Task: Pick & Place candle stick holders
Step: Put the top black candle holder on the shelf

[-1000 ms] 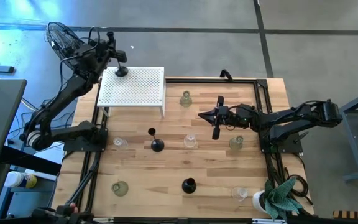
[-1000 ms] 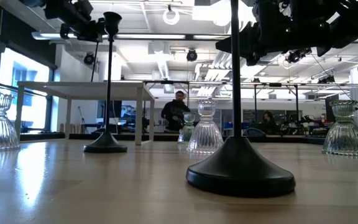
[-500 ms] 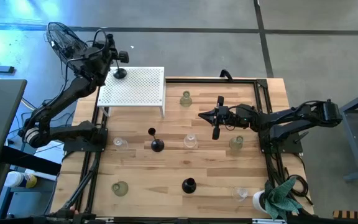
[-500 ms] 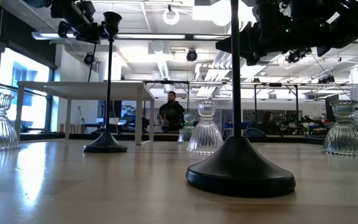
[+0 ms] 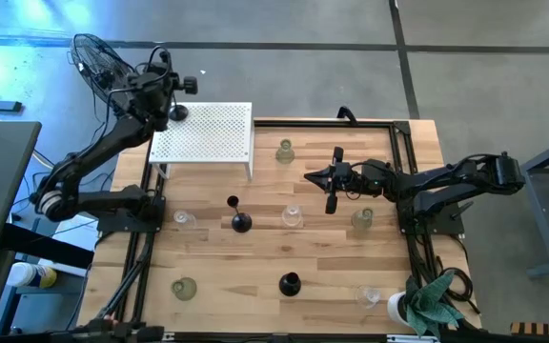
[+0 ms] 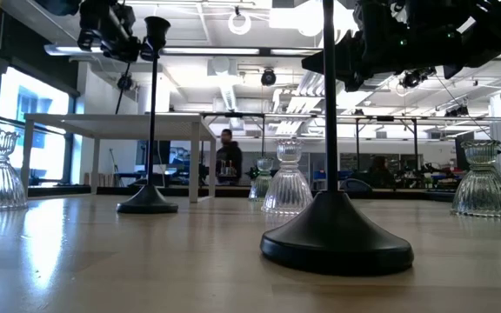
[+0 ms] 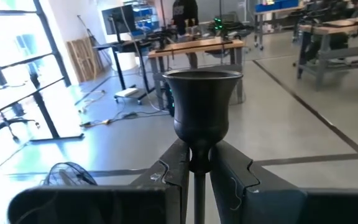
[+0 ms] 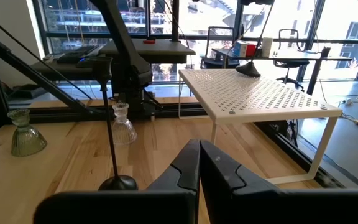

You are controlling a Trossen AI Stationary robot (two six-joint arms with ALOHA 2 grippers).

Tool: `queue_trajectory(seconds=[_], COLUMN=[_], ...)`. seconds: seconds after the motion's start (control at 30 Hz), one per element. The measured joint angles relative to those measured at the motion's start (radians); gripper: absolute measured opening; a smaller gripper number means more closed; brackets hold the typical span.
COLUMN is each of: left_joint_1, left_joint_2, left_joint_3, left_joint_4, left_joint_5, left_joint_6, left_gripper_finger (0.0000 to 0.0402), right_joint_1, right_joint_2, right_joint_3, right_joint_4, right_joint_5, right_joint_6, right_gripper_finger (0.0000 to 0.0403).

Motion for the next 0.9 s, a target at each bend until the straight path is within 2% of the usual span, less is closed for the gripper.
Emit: queue_trajectory(seconds=[0.43, 0.67, 0.9], left_joint_1=[0.0, 0.001, 0.001], left_joint_2=[-0.012, -0.049, -0.053], left_joint_3=[0.002, -0.002, -0.001], left_joint_4=[-0.033, -0.074, -0.108], left_joint_5=[0.014, 0.092, 0.099], left_joint_6=[0.003, -0.028, -0.025], left_gripper_finger=[0.0048, 0.0102, 0.0145], right_joint_1=[0.0, 0.0, 0.0], right_joint_2=[0.0, 0.0, 0.0], right_joint_3=[0.0, 0.0, 0.0], right_joint_4=[0.0, 0.0, 0.0], right_joint_5=[-0.001, -0.001, -0.001], right_joint_6=[0.0, 0.0, 0.0], right_gripper_finger=[0.0001, 0.0001, 0.0001])
